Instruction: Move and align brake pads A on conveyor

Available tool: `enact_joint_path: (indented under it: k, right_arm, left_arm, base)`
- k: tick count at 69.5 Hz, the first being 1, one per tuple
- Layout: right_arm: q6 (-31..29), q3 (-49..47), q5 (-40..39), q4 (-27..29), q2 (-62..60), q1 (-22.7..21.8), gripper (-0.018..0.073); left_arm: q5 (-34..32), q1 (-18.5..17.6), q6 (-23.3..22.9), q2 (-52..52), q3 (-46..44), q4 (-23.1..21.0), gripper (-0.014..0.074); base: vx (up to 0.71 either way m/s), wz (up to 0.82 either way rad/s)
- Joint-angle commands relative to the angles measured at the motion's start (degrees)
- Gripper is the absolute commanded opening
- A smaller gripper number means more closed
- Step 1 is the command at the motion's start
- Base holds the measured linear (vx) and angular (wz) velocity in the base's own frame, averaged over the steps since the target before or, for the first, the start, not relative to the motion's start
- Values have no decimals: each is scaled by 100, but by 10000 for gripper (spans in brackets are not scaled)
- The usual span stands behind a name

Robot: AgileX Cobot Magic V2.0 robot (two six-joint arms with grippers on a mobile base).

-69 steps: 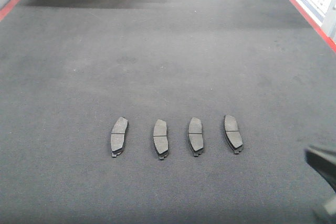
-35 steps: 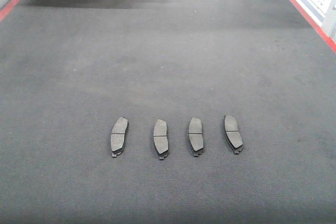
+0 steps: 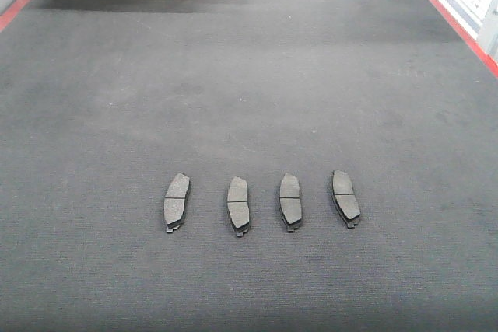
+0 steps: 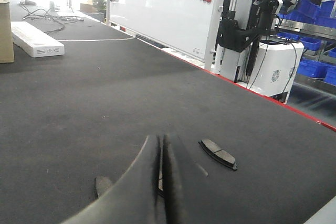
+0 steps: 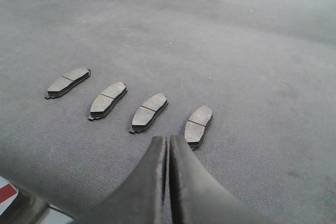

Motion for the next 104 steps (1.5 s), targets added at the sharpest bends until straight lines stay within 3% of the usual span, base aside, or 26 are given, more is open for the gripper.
enact_joint_path:
  k: [1, 37, 43, 51, 60, 69, 87, 95, 104]
  right_arm:
    - [-6, -142, -389, -13, 73, -21, -6]
    - [-5, -142, -384, -13, 73, -21, -6]
    - [-5, -142, -384, -13, 73, -21, -6]
    - [-5, -142, -384, -13, 73, -21, -6]
    - [-5, -142, -384, -13, 73, -21, -6]
    - [-5, -142, -384, -13, 73, -21, -6]
    - [-5, -142, -384, -13, 73, -21, -6]
    - [-5, -142, -384, -13, 73, -21, -6]
    - [-5, -142, -384, -13, 73, -21, -6]
  left_arm:
    - [-411, -33, -45, 68, -139, 51, -6]
    - [-367, -33, 26, 68, -121, 25, -6]
    - [-367, -33, 448, 57, -121, -319, -6]
    - [-373, -33, 1443, 57, -121, -1214, -6]
    - [-377, -33, 2184, 57, -121, -1913, -6]
    - [-372, -33, 2595, 57, -121, -2248, -6]
    - [-372, -28, 2650, 57, -121, -2349, -6]
    - [-359, 284, 2710, 55, -121, -2309, -6]
    - [-141, 1105, 3113, 55, -121, -2300, -6]
  base:
    - [0, 0]
    - [0, 0]
    - [0, 0]
    - [0, 0]
    - [0, 0]
    - [0, 0]
    - [0, 0]
    - [0, 0]
    - [0, 0]
